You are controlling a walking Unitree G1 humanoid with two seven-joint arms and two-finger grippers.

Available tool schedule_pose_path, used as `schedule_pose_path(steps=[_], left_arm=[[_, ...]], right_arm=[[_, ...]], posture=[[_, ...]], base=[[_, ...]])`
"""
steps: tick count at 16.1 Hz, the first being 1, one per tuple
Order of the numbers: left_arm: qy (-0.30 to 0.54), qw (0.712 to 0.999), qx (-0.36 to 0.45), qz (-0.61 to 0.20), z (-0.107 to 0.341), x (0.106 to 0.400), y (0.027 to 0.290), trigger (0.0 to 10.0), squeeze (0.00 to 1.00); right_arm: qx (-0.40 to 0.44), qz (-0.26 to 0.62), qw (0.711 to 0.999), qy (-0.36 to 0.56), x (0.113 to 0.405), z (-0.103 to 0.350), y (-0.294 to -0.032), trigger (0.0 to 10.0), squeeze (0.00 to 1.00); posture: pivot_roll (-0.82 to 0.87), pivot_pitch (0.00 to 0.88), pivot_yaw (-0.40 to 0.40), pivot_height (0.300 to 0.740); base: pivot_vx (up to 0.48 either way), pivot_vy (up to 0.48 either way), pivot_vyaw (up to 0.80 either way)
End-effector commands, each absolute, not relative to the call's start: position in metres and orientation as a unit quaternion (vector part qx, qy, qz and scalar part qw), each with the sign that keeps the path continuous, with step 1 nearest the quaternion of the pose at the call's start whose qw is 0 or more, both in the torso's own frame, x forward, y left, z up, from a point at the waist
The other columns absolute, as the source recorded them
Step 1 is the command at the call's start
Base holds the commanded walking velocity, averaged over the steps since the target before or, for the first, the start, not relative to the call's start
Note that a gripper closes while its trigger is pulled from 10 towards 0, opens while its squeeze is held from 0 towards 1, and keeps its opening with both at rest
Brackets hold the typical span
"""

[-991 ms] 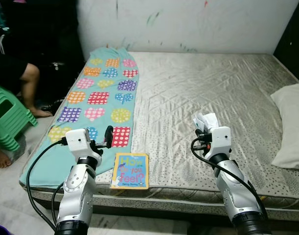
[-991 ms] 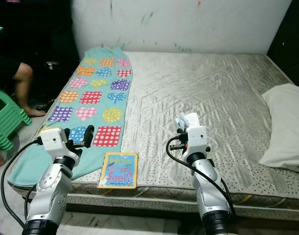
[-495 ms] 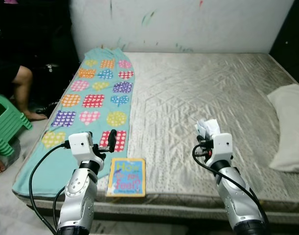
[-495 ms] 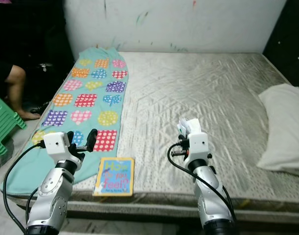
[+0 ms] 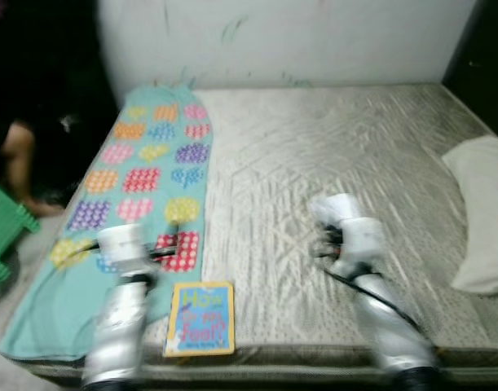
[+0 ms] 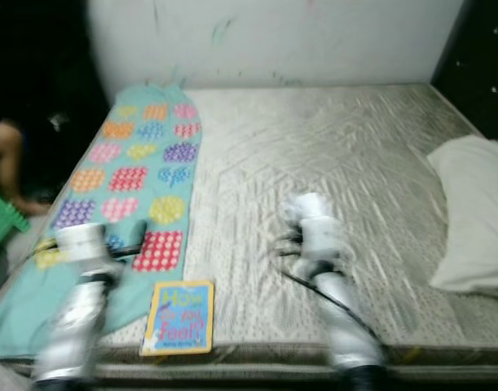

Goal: Clean up the room

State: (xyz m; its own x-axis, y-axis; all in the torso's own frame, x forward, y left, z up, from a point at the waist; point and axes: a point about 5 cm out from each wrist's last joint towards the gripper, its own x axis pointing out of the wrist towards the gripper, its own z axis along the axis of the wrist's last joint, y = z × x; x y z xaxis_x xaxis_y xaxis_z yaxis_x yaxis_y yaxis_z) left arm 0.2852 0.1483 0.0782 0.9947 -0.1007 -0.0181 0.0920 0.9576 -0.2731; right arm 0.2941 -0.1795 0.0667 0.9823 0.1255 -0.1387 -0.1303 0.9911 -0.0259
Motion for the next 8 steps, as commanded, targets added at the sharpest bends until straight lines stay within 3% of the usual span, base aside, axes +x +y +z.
schedule_pose_path(steps=[1,8], left_arm=[[0.027,0.992,-0.12,-0.029,0.0746,0.2822,0.163,10.0,0.0],[0.047,0.99,-0.133,-0.013,0.069,0.2814,0.1651,10.0,0.0]], right_arm=[[-0.008,0.077,0.995,0.057,0.2978,0.072,-0.1668,10.0,0.0],[-0.003,0.072,0.996,0.06,0.2974,0.0708,-0.1673,10.0,0.0]], posture=[[-0.07,0.0,0.038,0.74],[-0.06,0.0,0.035,0.74]], base=[[0.0,0.0,0.0],[0.0,0.0,0.0]])
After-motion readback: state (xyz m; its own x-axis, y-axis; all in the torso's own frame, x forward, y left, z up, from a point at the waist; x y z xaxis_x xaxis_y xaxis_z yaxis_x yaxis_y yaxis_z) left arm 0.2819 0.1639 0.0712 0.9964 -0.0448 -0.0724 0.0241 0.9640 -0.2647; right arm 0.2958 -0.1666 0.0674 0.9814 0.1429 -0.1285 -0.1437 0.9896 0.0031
